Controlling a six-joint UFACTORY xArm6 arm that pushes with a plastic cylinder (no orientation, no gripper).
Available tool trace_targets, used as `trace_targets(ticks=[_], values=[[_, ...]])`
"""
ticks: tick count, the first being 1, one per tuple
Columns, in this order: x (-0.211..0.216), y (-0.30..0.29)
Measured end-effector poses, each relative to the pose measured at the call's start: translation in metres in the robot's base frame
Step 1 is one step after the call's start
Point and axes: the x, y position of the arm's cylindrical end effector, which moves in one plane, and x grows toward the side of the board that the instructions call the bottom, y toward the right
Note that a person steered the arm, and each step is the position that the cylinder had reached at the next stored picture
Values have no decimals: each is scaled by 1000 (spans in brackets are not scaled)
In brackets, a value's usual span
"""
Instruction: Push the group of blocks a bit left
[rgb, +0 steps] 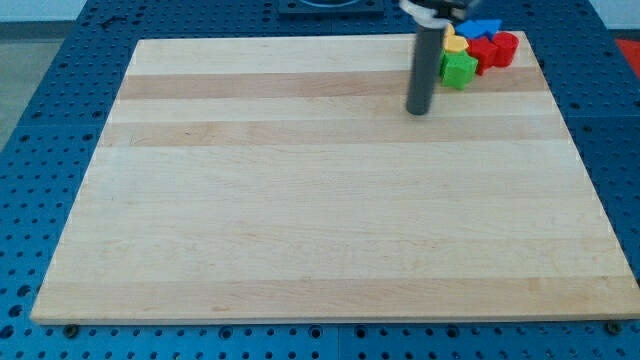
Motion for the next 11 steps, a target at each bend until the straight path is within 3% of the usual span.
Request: trace_targets(ticks=[2,4,5,9,11], values=[[12,128],[-28,210],[-31,211],[-143,193],[-142,151]])
